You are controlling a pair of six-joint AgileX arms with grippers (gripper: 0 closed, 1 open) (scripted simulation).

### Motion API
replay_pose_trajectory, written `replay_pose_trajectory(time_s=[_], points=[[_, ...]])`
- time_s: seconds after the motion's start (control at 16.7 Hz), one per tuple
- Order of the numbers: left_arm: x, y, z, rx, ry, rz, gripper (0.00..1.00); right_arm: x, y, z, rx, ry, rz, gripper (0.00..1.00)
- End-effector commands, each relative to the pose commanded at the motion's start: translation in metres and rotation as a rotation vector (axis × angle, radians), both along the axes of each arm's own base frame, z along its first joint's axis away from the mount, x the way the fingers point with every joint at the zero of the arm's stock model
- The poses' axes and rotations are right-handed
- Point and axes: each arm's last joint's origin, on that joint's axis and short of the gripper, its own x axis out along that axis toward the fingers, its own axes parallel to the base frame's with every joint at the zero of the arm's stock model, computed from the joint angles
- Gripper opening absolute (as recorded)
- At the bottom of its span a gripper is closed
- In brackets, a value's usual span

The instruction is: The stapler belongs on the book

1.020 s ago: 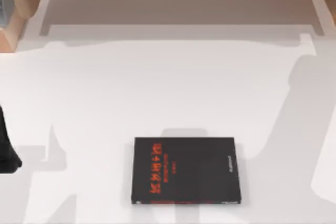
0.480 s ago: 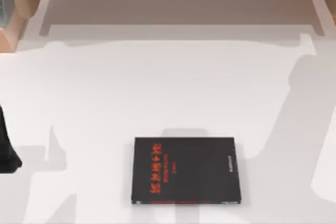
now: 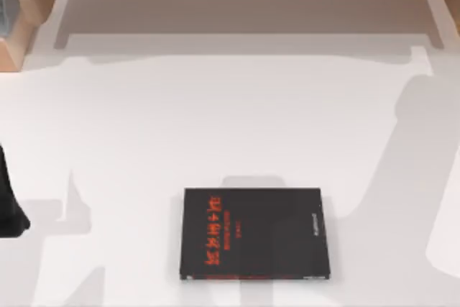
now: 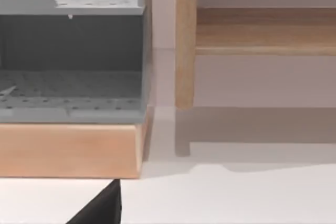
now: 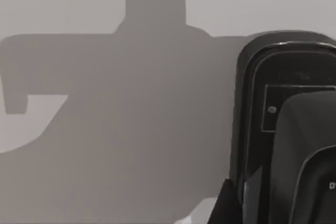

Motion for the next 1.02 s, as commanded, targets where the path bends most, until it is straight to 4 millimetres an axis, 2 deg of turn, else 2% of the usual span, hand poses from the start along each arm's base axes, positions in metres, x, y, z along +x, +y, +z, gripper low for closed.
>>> replay_pose_trajectory(time_s=[0.24, 0.36, 0.54, 0.66, 0.84, 1.02], points=[[0.000, 0.000, 0.000, 0.000, 0.000, 0.000, 1.00, 0.000, -0.001, 0.000, 0.000, 0.000, -0.003, 0.00], [0.000, 0.000, 0.000, 0.000, 0.000, 0.000, 1.00, -0.003, -0.001, 0.013, -0.011, -0.013, -0.013, 0.00], [0.000, 0.000, 0.000, 0.000, 0.000, 0.000, 1.00, -0.013, 0.000, 0.053, -0.045, -0.048, -0.066, 0.00], [0.000, 0.000, 0.000, 0.000, 0.000, 0.000, 1.00, -0.020, 0.009, 0.086, -0.070, -0.087, -0.118, 0.00], [0.000, 0.000, 0.000, 0.000, 0.000, 0.000, 1.00, -0.034, 0.039, 0.135, -0.091, -0.154, -0.209, 0.00], [0.000, 0.000, 0.000, 0.000, 0.000, 0.000, 1.00, -0.049, 0.082, 0.173, -0.083, -0.205, -0.309, 0.00]])
